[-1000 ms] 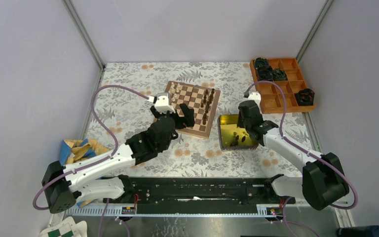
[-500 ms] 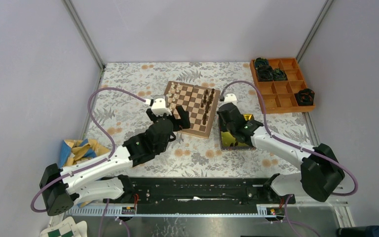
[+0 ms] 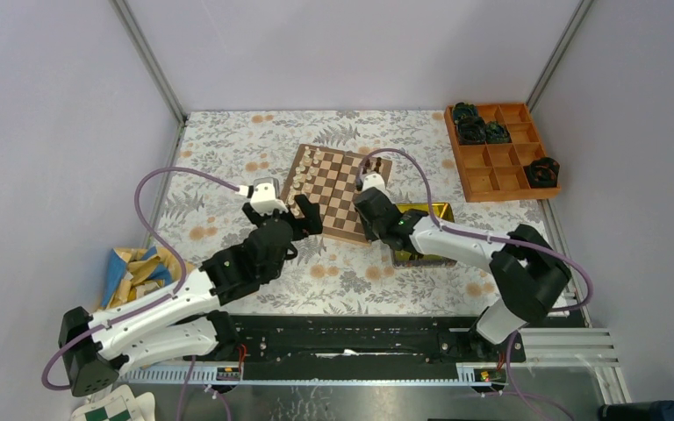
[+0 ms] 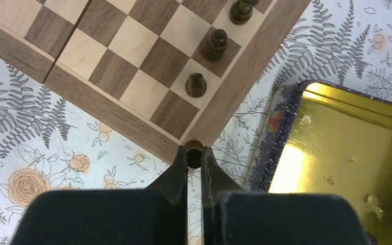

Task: Set up the chess pieces on the board
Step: Place the chess piece on the chessboard.

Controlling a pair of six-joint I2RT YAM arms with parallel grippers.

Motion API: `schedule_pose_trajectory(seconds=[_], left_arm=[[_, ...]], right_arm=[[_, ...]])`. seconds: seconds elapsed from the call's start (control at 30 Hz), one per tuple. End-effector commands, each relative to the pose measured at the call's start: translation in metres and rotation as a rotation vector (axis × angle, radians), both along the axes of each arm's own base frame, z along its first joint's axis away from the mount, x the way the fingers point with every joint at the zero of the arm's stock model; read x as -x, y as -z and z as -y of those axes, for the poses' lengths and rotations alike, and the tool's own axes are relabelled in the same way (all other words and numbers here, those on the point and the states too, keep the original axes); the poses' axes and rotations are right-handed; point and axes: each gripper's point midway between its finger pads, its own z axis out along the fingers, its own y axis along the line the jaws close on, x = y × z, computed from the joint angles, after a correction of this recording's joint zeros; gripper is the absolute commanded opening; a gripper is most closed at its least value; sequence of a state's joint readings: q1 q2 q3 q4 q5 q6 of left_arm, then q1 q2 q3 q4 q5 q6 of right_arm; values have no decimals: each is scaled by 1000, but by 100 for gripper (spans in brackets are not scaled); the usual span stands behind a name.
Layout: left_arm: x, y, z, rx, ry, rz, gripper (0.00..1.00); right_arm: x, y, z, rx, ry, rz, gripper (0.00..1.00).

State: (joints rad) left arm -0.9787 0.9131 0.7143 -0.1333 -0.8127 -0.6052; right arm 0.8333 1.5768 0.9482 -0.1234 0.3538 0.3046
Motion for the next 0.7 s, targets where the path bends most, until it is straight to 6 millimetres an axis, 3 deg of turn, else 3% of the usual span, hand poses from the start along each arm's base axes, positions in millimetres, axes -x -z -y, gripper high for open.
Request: schedule_pose_trajectory(seconds=[0.0, 0.23, 0.67], left_arm=[[1, 4, -17, 1, -63, -2, 99], [3, 6, -20, -5, -67, -5, 99], [3, 3, -20, -3, -61, 0, 99]], right_arm=[[-14, -20, -28, -37, -37, 57, 0], [-22, -14, -43, -13, -60, 51, 0], [-28, -7, -42, 33, -44, 55, 0]])
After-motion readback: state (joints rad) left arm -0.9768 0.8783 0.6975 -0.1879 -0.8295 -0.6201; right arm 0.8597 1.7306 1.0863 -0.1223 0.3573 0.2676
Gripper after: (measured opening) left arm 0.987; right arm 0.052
